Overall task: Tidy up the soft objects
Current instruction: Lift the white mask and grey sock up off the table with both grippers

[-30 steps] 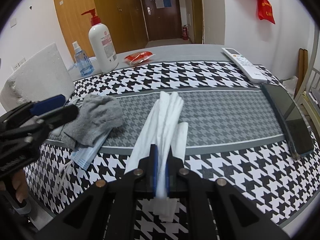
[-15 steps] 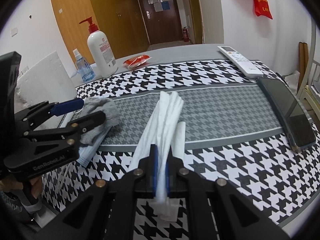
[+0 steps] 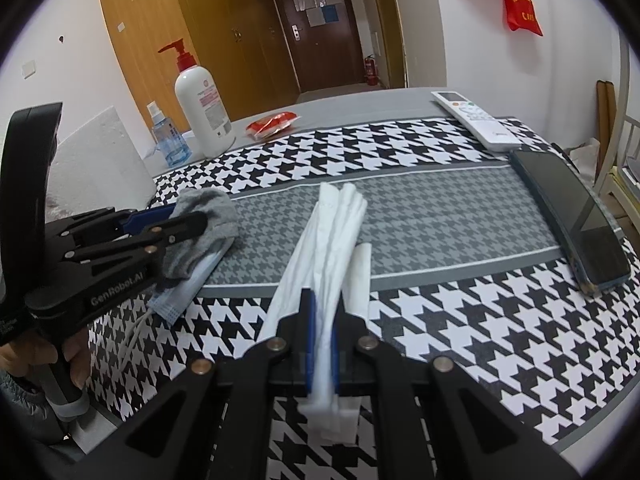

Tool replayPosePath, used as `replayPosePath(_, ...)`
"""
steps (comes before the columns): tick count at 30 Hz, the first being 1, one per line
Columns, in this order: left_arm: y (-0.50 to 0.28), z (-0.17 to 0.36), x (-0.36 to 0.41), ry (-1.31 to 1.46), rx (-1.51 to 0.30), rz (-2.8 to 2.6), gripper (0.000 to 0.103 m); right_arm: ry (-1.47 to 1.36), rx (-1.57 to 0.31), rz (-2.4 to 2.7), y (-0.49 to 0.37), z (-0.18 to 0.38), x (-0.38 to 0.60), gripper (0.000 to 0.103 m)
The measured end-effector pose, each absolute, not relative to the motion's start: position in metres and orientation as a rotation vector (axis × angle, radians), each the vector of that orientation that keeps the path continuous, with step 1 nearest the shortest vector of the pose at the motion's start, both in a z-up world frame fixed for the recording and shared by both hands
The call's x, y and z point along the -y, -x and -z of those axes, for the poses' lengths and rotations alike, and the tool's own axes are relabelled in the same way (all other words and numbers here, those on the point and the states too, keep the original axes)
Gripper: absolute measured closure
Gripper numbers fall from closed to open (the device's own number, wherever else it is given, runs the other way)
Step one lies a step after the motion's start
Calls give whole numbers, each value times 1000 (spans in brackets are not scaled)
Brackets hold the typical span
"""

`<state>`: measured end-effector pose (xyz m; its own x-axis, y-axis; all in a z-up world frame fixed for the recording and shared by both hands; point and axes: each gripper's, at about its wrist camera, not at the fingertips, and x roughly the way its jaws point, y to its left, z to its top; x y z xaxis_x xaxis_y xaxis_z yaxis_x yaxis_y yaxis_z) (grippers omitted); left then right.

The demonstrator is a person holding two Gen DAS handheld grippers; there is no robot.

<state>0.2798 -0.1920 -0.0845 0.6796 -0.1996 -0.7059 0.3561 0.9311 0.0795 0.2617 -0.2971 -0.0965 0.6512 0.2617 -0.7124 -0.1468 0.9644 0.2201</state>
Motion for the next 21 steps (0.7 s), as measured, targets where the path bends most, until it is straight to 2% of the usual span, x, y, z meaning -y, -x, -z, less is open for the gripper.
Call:
replayPosePath(3, -276, 76, 188, -206, -738, 317, 93, -149, -828, -229, -260, 96, 298, 94)
replayPosePath(21, -247, 29, 161, -136, -615, 332, 93, -125, -760, -242, -248, 70, 290, 94)
